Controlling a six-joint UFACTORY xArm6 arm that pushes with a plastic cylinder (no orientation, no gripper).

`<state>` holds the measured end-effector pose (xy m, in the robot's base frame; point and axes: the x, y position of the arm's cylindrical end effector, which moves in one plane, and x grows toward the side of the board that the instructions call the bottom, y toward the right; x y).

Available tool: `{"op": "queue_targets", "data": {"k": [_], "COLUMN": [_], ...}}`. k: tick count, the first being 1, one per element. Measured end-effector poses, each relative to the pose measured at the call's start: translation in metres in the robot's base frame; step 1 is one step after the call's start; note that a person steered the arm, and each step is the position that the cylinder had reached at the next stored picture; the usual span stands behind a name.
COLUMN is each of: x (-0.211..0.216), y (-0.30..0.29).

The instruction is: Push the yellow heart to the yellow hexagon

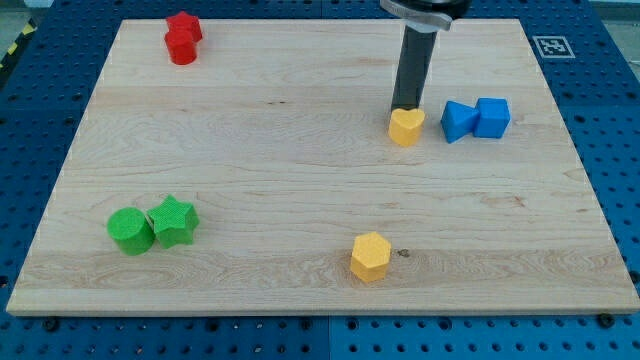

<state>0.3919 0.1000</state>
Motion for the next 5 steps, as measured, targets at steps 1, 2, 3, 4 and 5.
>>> {"op": "queue_targets", "data": {"k": [1,2,3,4,5], "x": [0.036,0.079,0.119,0.147,0.163], "y": [0.002,0.009,0.02,0.042,0.071]}}
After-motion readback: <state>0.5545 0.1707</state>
